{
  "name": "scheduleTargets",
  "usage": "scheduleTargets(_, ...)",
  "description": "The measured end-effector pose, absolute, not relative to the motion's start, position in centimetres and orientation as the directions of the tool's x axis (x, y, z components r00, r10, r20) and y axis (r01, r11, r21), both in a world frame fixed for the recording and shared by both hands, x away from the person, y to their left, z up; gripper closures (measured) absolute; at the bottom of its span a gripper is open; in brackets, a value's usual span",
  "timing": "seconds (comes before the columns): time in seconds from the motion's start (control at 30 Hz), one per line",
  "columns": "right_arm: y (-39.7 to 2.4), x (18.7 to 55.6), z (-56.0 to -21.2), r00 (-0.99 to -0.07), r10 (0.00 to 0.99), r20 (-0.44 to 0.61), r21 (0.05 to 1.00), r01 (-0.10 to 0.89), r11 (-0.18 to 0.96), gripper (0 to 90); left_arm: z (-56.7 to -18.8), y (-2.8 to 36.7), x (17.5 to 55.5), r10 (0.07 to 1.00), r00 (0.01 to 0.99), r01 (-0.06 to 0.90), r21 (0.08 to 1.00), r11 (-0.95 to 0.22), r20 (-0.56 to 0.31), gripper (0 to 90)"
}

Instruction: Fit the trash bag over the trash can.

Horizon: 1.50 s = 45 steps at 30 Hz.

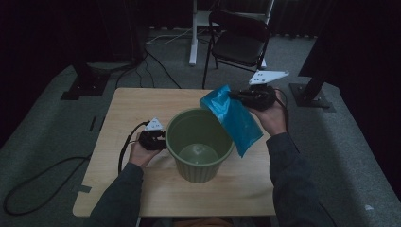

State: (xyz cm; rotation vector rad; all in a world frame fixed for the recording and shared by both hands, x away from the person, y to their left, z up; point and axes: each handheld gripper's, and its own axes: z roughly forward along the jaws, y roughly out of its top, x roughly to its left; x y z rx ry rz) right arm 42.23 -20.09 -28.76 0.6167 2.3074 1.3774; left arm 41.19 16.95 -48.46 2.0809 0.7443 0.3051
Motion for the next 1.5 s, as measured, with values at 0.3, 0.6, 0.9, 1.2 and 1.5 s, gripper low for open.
scheduleTargets(0.3, -18.1, 42.1, -27.2, -0.849, 0.514, -0.118, 0.896, 0.131, 0.423, 90.0, -48.3, 16.3, 40.9, 0.593, 0.804, 0.38, 0.81, -0.447, -0.05, 58.8)
scheduleTargets(0.6, -15.8, 42.1, -26.5, -0.867, 0.479, -0.134, 0.893, 0.104, 0.437, 90.0, -48.0, 15.4, 40.6, 0.576, 0.816, 0.361, 0.817, -0.451, -0.043, 58.7)
scheduleTargets(0.9, -13.3, 41.8, -25.5, -0.883, 0.444, -0.15, 0.894, 0.071, 0.443, 90.0, -47.5, 15.6, 40.5, 0.574, 0.817, 0.352, 0.831, -0.43, -0.049, 57.7)
scheduleTargets(1.2, -11.0, 41.5, -25.1, -0.898, 0.412, -0.156, 0.894, 0.048, 0.445, 90.0, -46.9, 17.3, 40.6, 0.615, 0.787, 0.356, 0.85, -0.389, -0.048, 57.7)
scheduleTargets(1.5, -10.5, 41.5, -26.0, -0.9, 0.404, -0.165, 0.877, 0.053, 0.478, 90.0, -46.1, 19.0, 40.5, 0.667, 0.743, 0.35, 0.876, -0.33, -0.046, 57.0)
